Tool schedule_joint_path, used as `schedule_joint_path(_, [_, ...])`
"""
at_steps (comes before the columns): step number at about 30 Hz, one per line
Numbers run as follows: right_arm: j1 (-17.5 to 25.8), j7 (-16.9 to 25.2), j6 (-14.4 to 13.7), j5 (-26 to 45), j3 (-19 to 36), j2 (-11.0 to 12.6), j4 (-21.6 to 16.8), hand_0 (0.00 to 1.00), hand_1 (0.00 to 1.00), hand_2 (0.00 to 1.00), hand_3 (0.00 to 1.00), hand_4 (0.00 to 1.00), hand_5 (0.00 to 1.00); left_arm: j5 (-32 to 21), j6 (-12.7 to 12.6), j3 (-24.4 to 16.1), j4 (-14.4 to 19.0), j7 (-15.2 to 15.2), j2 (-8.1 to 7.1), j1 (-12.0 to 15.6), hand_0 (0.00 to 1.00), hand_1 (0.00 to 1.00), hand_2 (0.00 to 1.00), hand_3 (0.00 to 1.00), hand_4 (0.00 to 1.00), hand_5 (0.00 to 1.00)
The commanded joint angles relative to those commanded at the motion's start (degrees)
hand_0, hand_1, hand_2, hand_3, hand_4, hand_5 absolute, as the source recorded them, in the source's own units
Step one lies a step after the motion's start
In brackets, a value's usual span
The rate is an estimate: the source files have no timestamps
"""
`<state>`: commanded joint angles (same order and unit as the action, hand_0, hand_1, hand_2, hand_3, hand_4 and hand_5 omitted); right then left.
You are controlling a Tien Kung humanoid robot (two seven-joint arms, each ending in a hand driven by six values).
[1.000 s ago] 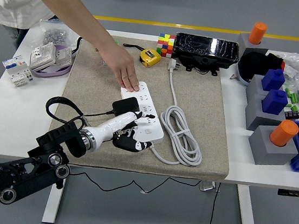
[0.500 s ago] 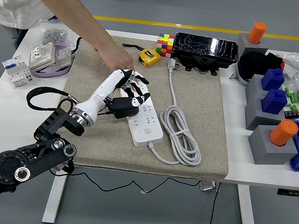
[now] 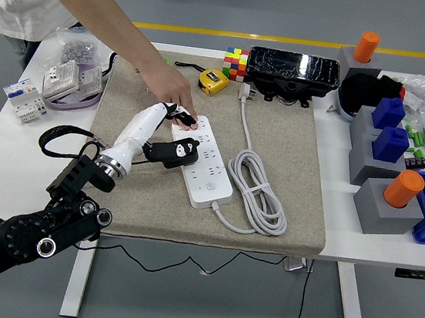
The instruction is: Put the plug near the board,insert it into the board,press the button,pull the plug out
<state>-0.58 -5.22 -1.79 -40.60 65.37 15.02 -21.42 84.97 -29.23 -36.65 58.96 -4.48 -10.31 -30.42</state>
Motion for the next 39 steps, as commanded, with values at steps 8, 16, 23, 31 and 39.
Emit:
schedule_joint_path(8, [-0.04,0.03,-0.01,0.01,-0.1,0.03,-0.11,0.539,0.64,0.654,0.556,0.897,0.418,0.54,2.54,1.63,-2.58,3.23,0.04,-0.23,0.64,0.673,0.63,0.664,0.93,0.288])
schedule_joint_path(16, [-0.1,0.01,-0.06,0.06,-0.1,0.03,-0.09,0.538,0.64,0.654,0.556,0.897,0.418,-0.09,3.53,3.7,-4.71,4.9,0.9,-1.09,0.517,0.587,0.527,0.587,0.909,0.252])
schedule_joint_path(23, [-0.07,0.0,-0.07,0.08,-0.24,0.09,-0.12,0.54,0.639,0.654,0.556,0.897,0.418,-0.02,2.95,4.44,-5.5,5.03,1.75,-1.83,0.375,0.412,0.437,0.535,0.65,0.019])
schedule_joint_path(31, [-0.03,0.03,-0.09,0.09,-0.37,0.11,-0.14,0.538,0.639,0.655,0.556,0.897,0.418,1.56,1.2,4.45,-5.97,5.3,2.24,-2.06,0.322,0.388,0.382,0.522,0.646,0.002])
schedule_joint_path(39, [-0.15,1.21,-0.97,0.1,-0.27,0.12,-0.19,0.536,0.634,0.65,0.555,0.895,0.419,-0.75,-2.25,2.47,-5.83,-0.68,1.64,-1.14,0.319,0.392,0.385,0.523,0.661,0.002])
